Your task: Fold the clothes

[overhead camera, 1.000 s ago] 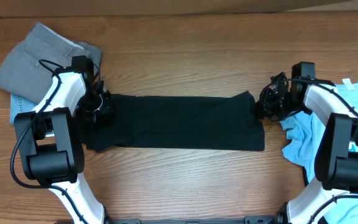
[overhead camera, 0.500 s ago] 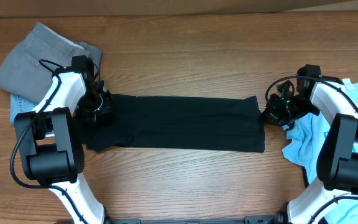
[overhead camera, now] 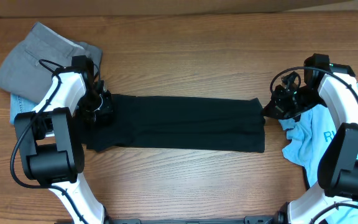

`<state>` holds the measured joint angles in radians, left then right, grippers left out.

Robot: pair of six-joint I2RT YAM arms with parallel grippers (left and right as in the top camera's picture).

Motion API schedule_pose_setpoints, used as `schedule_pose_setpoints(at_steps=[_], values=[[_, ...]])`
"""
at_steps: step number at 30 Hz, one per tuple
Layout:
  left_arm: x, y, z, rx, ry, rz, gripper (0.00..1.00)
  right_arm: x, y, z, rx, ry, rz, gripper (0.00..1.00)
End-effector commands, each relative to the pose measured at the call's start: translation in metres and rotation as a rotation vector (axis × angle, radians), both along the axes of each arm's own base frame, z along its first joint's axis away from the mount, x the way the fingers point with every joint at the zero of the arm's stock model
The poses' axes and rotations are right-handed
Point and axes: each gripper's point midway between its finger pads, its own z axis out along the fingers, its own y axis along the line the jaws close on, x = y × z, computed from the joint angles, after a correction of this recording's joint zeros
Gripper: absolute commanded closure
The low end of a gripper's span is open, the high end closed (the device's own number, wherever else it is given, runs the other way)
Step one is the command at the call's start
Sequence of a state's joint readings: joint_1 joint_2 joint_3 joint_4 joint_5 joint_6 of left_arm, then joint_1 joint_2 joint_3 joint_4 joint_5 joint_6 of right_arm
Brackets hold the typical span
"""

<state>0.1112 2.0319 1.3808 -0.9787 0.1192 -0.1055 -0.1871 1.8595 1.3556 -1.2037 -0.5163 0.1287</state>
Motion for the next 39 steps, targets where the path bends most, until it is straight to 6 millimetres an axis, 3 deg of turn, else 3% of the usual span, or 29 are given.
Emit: schedule_pose_setpoints(at_steps=[1,6,9,11,19,24,27,32,39], values=[[-0.004,-0.005,-0.015,-0.008,0.03,-0.013,0.92,0.018,-0.005,0.011,-0.023,-0.11,0.021,0.95],[-0.004,-0.005,-0.015,-0.009,0.031,-0.013,0.92,0.059,0.004,0.027,0.056,-0.315,0.026,0.95],[-0.004,-0.005,-0.015,-0.009,0.032,-0.013,0.92,0.072,0.004,0.032,0.062,-0.381,0.032,0.95],[-0.004,-0.005,-0.015,-0.009,0.032,-0.013,0.92,0.067,0.003,0.028,0.04,-0.353,0.033,0.95],[-0.003,-0.005,-0.015,-0.008,0.03,-0.013,0.91,0.003,0.001,0.0,-0.07,-0.049,0.063,0.9],[-0.003,-0.005,-0.015,-0.008,0.03,-0.013,0.91,-0.015,-0.011,-0.023,-0.168,0.02,0.073,0.77],[-0.004,-0.005,-0.015,-0.009,0.031,-0.013,0.91,-0.019,-0.016,-0.029,-0.179,0.04,0.036,0.63],[-0.004,-0.005,-0.015,-0.009,0.031,-0.013,0.91,-0.01,-0.018,-0.029,-0.177,0.007,0.017,0.51],[-0.003,-0.005,-0.015,-0.008,0.028,-0.013,0.91,0.001,0.008,-0.029,-0.108,-0.065,0.072,0.49]])
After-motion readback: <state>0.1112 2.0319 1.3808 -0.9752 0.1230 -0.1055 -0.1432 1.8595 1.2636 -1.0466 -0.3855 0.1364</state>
